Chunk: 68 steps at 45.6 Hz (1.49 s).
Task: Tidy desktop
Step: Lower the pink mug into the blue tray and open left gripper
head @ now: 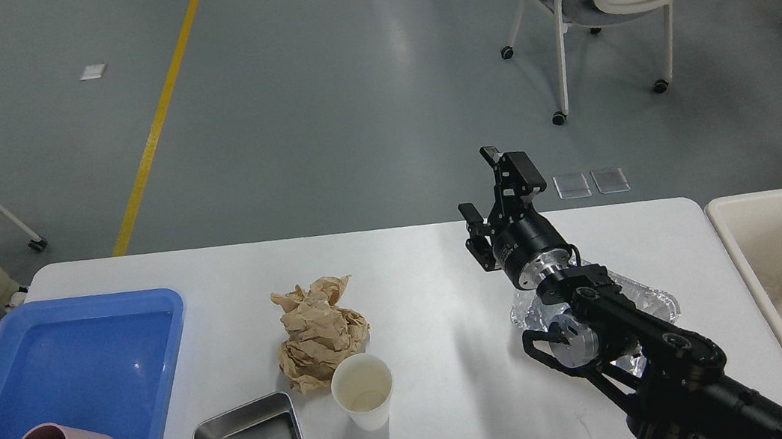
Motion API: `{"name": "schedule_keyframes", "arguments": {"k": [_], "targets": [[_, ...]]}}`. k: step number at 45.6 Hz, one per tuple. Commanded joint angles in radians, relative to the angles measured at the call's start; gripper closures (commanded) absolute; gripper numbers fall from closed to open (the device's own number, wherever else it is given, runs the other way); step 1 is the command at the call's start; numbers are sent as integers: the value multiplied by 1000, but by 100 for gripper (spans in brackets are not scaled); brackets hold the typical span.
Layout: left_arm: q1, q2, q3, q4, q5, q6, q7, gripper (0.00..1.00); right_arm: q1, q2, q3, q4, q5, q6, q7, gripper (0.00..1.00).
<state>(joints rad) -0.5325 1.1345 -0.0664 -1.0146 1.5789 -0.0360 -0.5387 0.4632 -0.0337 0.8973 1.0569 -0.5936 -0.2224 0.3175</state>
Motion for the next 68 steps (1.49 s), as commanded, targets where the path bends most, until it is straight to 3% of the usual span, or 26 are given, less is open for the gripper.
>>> {"name": "schedule_keyframes", "arguments": {"k": [1,17,68], "targets": [[-1,2,-1,-1,0,-1,-4,9,-1,2,0,0,0,0,0,0],[-1,10,-1,1,-2,-7,2,3,0,2,0,0,-2,0,0,0],[-3,19,4,-1,-2,-30,0,3,-1,9,0,2,-2,0,0,0]]}}
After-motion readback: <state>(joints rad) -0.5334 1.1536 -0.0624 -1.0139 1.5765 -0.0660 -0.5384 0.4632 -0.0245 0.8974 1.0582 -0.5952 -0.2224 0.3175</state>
